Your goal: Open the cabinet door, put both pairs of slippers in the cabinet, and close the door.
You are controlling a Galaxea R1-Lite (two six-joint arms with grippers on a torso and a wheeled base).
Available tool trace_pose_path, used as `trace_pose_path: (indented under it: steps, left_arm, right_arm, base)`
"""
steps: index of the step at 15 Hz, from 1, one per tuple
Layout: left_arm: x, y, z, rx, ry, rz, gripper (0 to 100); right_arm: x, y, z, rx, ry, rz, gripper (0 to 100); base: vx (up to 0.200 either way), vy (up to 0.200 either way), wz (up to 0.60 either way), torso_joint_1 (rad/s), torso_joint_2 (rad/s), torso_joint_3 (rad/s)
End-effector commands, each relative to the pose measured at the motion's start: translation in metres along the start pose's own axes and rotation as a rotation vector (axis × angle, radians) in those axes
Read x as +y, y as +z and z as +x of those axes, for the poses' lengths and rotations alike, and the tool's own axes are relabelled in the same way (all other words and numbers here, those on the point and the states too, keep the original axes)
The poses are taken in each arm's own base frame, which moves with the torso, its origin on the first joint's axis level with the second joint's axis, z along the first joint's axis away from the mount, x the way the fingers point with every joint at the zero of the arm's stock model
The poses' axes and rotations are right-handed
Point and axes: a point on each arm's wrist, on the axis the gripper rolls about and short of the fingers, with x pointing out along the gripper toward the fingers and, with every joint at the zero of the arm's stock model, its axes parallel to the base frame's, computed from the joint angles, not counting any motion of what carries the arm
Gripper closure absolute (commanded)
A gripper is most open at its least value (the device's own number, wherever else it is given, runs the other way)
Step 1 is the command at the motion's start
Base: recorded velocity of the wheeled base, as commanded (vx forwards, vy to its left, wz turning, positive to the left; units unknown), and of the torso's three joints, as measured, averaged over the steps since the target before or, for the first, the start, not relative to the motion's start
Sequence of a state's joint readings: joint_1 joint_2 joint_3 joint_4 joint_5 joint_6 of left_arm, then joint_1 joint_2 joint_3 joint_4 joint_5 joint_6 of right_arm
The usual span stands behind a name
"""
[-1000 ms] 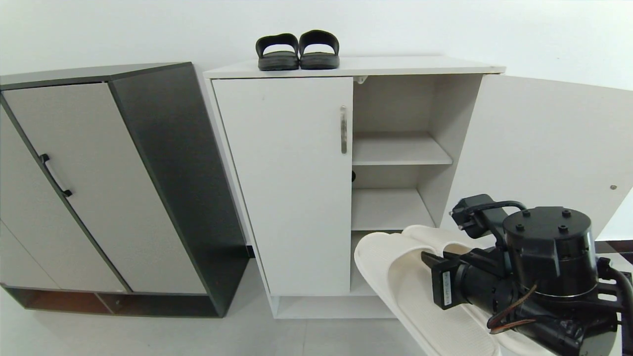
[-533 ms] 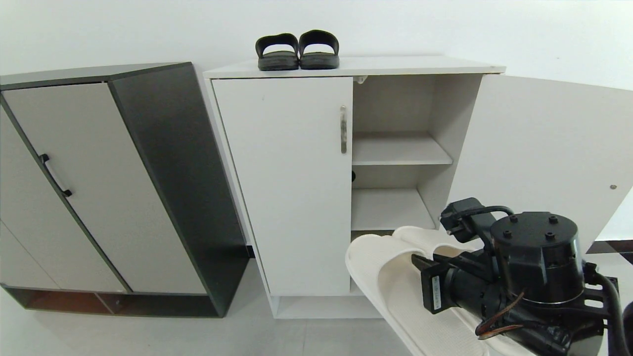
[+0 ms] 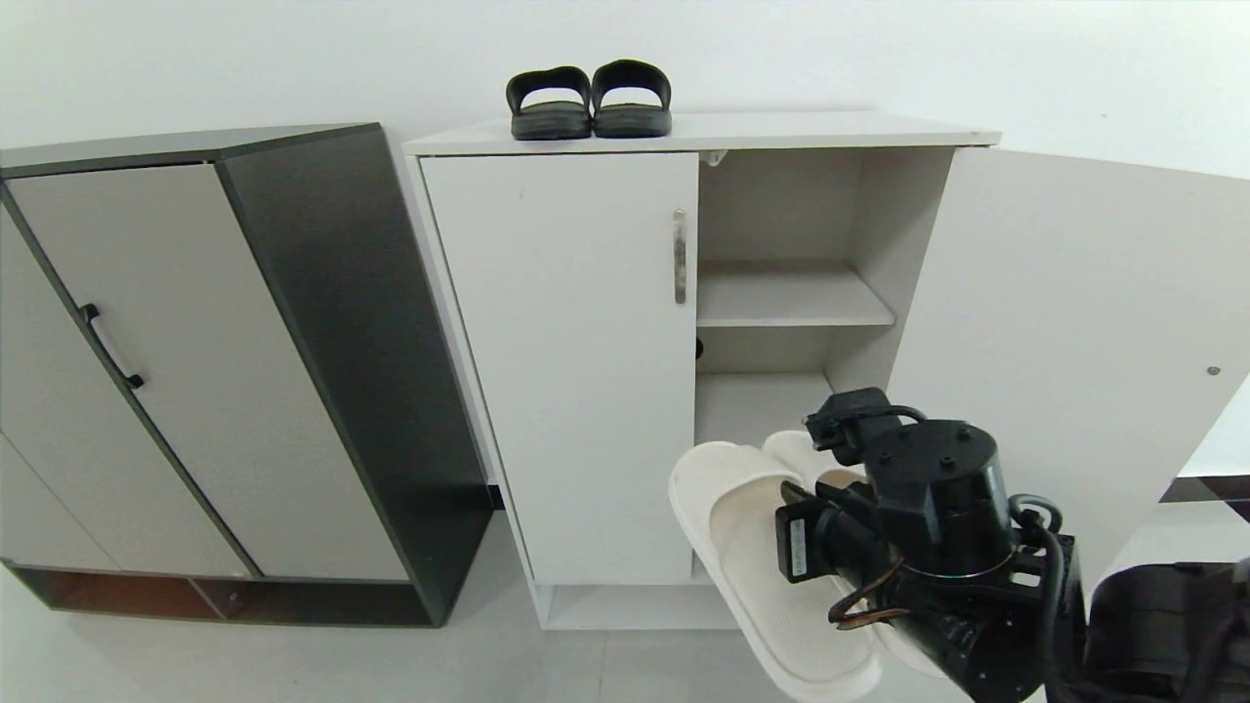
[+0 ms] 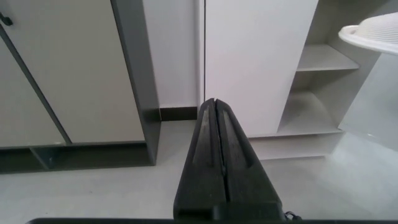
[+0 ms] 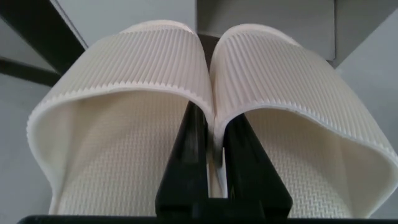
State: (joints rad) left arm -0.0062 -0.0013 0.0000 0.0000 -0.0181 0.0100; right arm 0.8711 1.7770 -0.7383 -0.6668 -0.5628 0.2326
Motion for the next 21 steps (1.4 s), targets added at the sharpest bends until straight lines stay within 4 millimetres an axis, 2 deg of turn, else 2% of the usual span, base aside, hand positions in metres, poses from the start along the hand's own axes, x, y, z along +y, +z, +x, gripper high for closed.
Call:
trace_pose_path:
  steps: [1, 5, 8, 9, 11, 13, 16, 21]
  left_arm:
    - [0.000, 0.000, 0.000, 0.003, 0.000, -0.001, 100]
    - [0.000, 0.000, 0.000, 0.003, 0.000, -0.001, 100]
    - [0.000, 0.000, 0.000, 0.003, 0.000, -0.001, 100]
    - [0.000, 0.000, 0.000, 0.003, 0.000, -0.001, 100]
    - [0.000, 0.000, 0.000, 0.003, 0.001, -0.001, 100]
    - [0.000, 0.000, 0.000, 0.003, 0.000, 0.001, 100]
    - [0.000, 0.000, 0.000, 0.003, 0.000, 0.001, 100]
    - [0.000, 0.000, 0.000, 0.003, 0.000, 0.001, 100]
  right_arm:
    - [0.010, -0.009, 0.016, 0.021, -0.025, -0.009, 100]
    - [0.021, -0.022, 0.031, 0.038, -0.077, 0.021, 100]
    - [0.028, -0.031, 0.044, 0.046, -0.080, 0.016, 100]
    - [0.030, -0.032, 0.051, 0.034, -0.082, 0.024, 100]
    - [0.024, -0.034, 0.081, 0.029, -0.132, 0.045, 100]
    - [0.028, -0.037, 0.093, 0.030, -0.138, 0.058, 100]
    - [0.030, -0.038, 0.095, 0.029, -0.141, 0.056, 100]
    - [0.031, -0.055, 0.106, 0.057, -0.173, 0.033, 100]
  base:
    - [0.000, -0.200, 0.00, 0.007, 0.00, 0.007]
    - [0.000, -0.200, 0.00, 0.005, 0.00, 0.001]
    - [0.000, 0.000, 0.00, 0.000, 0.00, 0.000]
    - [0.000, 0.000, 0.00, 0.000, 0.00, 0.000]
    - [0.000, 0.000, 0.00, 0.000, 0.00, 0.000]
    - [0.000, 0.000, 0.00, 0.000, 0.00, 0.000]
    - [0.000, 0.000, 0.00, 0.000, 0.00, 0.000]
    - [0.000, 0.000, 0.00, 0.000, 0.00, 0.000]
